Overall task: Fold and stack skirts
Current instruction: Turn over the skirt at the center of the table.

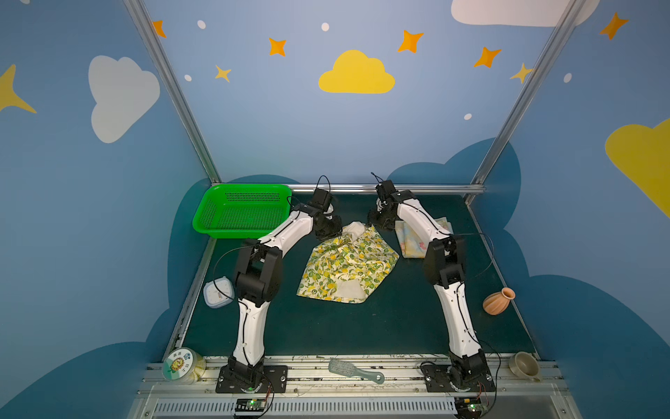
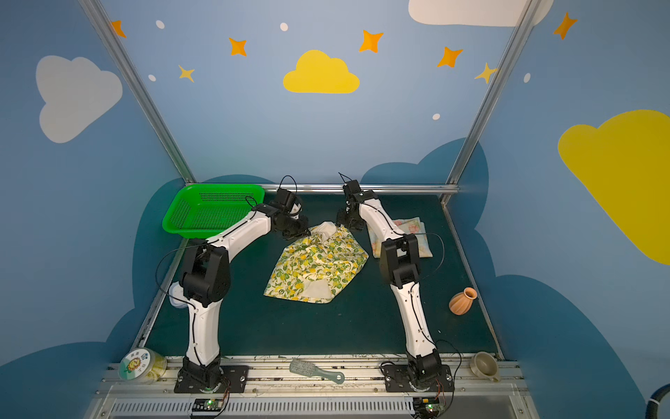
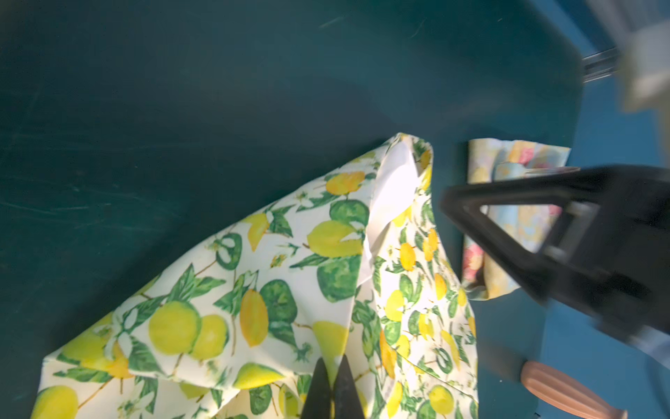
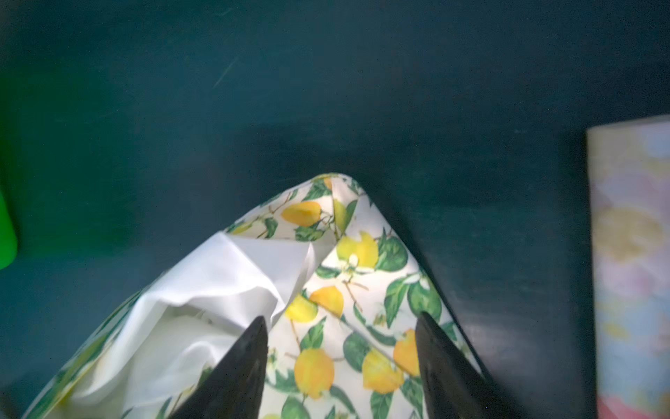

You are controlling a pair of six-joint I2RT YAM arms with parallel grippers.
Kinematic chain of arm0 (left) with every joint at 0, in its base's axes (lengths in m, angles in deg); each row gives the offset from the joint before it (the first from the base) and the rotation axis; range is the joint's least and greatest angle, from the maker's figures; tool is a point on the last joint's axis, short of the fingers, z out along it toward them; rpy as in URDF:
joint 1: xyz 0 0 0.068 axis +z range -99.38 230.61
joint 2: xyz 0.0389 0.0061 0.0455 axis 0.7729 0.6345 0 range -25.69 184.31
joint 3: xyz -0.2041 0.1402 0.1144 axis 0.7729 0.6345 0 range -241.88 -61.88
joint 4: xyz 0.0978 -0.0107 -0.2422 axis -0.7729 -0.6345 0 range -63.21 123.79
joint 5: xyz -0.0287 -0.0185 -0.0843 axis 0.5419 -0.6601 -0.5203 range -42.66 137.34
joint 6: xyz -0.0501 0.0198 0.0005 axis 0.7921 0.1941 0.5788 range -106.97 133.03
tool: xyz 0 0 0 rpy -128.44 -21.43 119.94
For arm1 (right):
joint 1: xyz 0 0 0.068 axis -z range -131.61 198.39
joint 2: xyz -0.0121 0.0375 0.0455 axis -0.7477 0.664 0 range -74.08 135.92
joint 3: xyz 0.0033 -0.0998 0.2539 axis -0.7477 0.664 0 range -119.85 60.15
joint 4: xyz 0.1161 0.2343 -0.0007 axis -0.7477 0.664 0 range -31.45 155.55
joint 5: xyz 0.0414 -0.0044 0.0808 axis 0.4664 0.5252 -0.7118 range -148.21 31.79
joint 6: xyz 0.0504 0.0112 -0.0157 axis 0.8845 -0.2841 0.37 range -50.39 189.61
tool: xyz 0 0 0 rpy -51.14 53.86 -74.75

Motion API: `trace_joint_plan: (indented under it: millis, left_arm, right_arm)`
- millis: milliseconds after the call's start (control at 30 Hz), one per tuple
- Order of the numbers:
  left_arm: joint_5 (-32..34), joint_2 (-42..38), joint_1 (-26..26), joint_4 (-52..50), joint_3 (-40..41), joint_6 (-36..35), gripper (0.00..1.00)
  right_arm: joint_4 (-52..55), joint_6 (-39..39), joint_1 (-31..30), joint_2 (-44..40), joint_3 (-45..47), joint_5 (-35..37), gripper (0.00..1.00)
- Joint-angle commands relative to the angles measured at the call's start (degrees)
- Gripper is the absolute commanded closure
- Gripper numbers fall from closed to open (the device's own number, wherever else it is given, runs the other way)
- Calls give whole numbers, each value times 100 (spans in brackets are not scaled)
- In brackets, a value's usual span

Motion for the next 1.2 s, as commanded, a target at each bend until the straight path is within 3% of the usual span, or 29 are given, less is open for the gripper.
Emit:
trace_joint_plan:
  millis: [0, 200, 367, 533, 633, 867, 967, 1000, 1167]
  left_arm:
    - [-125, -282, -5, 180, 135, 57, 96]
    - [-217, -379, 0, 283, 269, 73, 96]
    - [-305, -380, 34, 375, 308, 135, 96]
    - [-369, -446, 48, 453, 393, 182, 96]
    - [-369, -485, 68, 488, 462, 202, 96]
    - [-412, -579, 140, 615, 604, 313, 96]
    - [-382, -609, 180, 612, 632, 340, 96]
    - [-361, -616, 192, 598, 619, 344, 96]
    - [-61, -692, 426, 324, 382, 393, 96]
  right_arm:
    - [-110, -195, 9, 273, -116, 105, 36]
    - [-460, -385, -46, 442, -107, 363, 38]
    - [-631, -481, -118, 545, -89, 624, 45]
    - [-929, -395, -126, 486, 51, 685, 38]
    - [-1114, -377, -167, 526, 46, 771, 40]
    - [-896, -562, -216, 521, 59, 1045, 69]
    - [-923, -573, -207, 437, 224, 1110, 88]
    - [-877, -572, -184, 398, 244, 1114, 100]
    - [-282, -577, -145, -126, 148, 1457, 100]
